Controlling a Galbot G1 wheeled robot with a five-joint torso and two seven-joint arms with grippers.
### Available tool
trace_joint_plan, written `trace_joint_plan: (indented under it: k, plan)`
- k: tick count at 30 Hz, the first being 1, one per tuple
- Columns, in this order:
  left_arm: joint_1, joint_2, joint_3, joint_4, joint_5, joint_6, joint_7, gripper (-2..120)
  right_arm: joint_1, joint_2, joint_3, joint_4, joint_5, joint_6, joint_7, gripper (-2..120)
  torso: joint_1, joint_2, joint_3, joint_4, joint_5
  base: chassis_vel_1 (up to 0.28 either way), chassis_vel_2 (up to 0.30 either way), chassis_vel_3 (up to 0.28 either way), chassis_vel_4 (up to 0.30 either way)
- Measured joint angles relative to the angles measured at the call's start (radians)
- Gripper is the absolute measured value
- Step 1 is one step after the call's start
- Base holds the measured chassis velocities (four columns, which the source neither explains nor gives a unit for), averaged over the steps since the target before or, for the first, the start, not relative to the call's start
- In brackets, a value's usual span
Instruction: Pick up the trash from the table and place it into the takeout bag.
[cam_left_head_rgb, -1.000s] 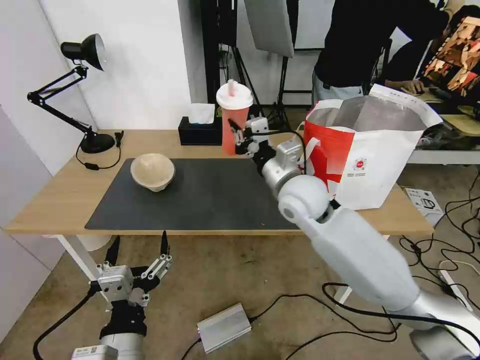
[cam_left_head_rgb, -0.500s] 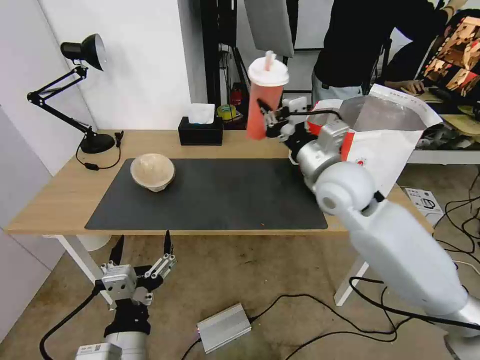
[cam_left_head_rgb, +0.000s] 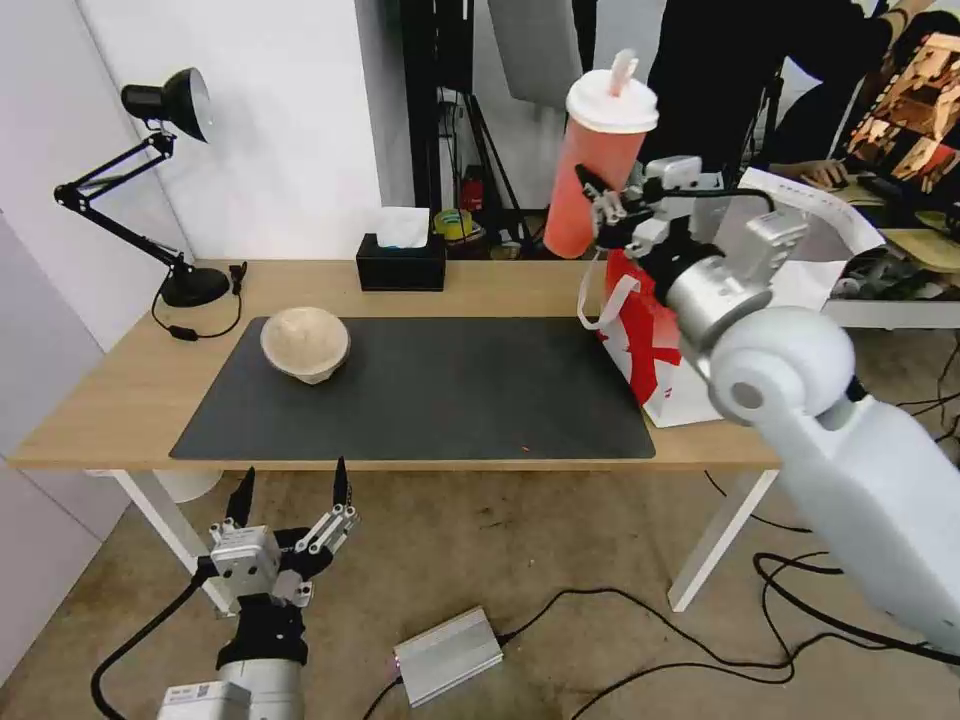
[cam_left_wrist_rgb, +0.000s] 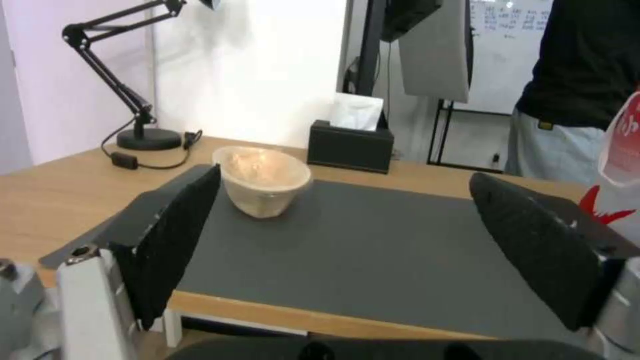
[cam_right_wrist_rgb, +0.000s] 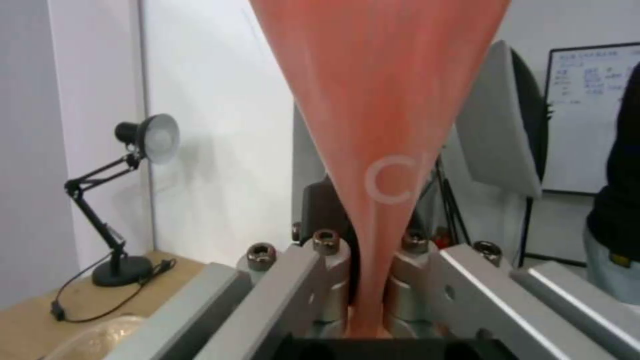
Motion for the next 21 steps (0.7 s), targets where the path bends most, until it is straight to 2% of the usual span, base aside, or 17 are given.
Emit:
trace_joint_plan:
  k: [14,21]
  plan:
    - [-0.007,0.000,0.008,0.004,0.000,0.000,0.000,100,-0.015,-0.086,0.072,0.022,0.047,-0.006,0.000,2,0.000,0.000,0.000,0.0000,-0.0001,0.000,0.000,0.000,0.000]
    - [-0.006,0.000,0.013,0.004,0.003,0.000,0.000,100,-0.016,-0.112,0.095,-0.010,0.059,-0.005,0.000,2,0.000,0.000,0.000,0.0000,-0.0001,0.000,0.000,0.000,0.000]
